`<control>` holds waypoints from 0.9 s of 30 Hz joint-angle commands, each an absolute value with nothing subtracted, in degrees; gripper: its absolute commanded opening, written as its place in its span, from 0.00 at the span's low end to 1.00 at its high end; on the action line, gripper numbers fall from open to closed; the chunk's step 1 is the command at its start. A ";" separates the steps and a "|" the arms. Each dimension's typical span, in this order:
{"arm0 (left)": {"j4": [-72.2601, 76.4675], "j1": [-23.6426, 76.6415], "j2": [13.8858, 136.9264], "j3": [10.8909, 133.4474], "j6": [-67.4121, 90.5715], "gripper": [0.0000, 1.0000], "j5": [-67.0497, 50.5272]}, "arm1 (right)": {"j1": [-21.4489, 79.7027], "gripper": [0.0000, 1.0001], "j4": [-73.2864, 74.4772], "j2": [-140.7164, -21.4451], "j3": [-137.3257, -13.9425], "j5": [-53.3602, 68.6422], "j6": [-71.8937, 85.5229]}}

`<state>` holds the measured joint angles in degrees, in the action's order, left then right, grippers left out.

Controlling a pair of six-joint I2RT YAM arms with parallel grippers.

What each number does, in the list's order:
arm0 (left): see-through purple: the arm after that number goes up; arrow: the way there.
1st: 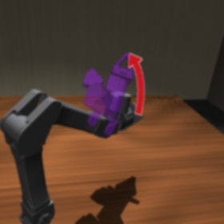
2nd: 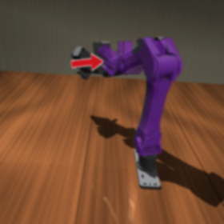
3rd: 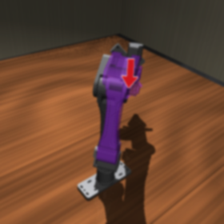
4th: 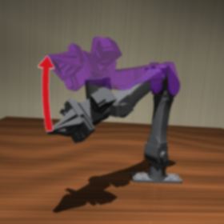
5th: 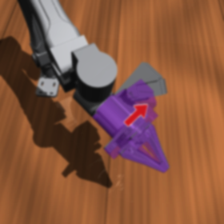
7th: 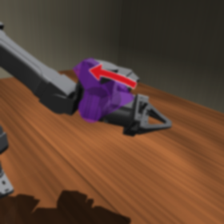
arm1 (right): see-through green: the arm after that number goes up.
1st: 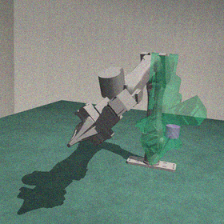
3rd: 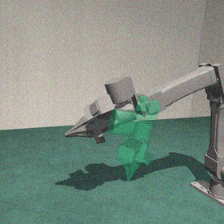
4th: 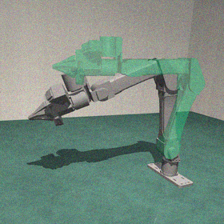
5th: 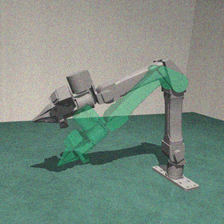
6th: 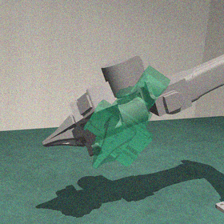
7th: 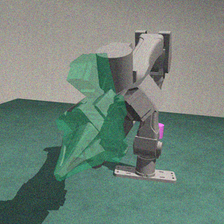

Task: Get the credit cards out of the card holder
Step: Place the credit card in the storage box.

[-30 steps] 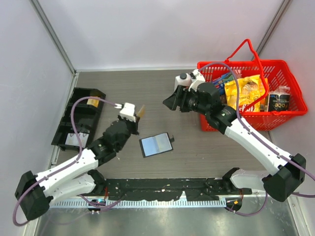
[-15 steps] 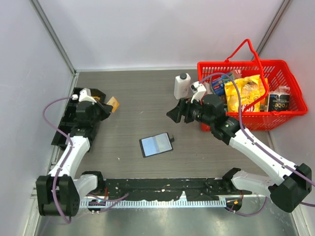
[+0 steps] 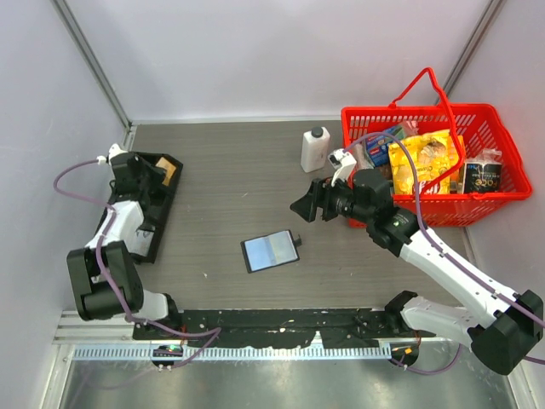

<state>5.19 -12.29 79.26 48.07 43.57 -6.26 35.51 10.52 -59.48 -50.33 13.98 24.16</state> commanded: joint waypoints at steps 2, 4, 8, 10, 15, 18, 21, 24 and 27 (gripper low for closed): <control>5.54 -12.83 86.55 55.89 44.73 0.01 -0.53 | 35.77 0.74 11.42 -58.01 -51.33 14.33 20.39; 4.75 -12.92 89.37 58.26 45.35 0.02 1.56 | 36.29 0.74 12.48 -58.09 -51.77 13.28 19.08; 1.94 -13.01 94.12 62.22 47.54 0.02 4.48 | 37.00 0.74 13.27 -58.01 -52.12 12.31 18.37; 0.71 -13.09 96.41 64.06 48.77 0.02 4.31 | 37.18 0.74 13.36 -58.27 -52.12 11.96 18.11; 0.18 -13.01 100.89 67.32 50.98 0.03 2.90 | 37.62 0.74 13.54 -58.80 -52.03 11.34 17.67; -1.74 -13.01 102.74 68.81 51.33 0.03 3.08 | 37.62 0.74 13.62 -58.89 -51.94 11.07 17.75; -4.03 -13.01 103.97 70.22 51.07 0.09 2.73 | 37.62 0.74 13.89 -58.80 -51.77 10.99 18.02; -7.63 -13.01 103.54 71.19 50.02 0.28 3.77 | 37.62 0.74 14.15 -58.54 -51.50 10.90 18.63; -10.10 -13.01 101.44 71.28 47.91 0.48 5.79 | 37.70 0.74 13.89 -58.18 -50.98 10.81 19.60</control>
<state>-6.07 -12.67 104.20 68.82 50.65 2.81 37.39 15.33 -59.48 -50.35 11.66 19.00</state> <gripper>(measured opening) 0.398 0.738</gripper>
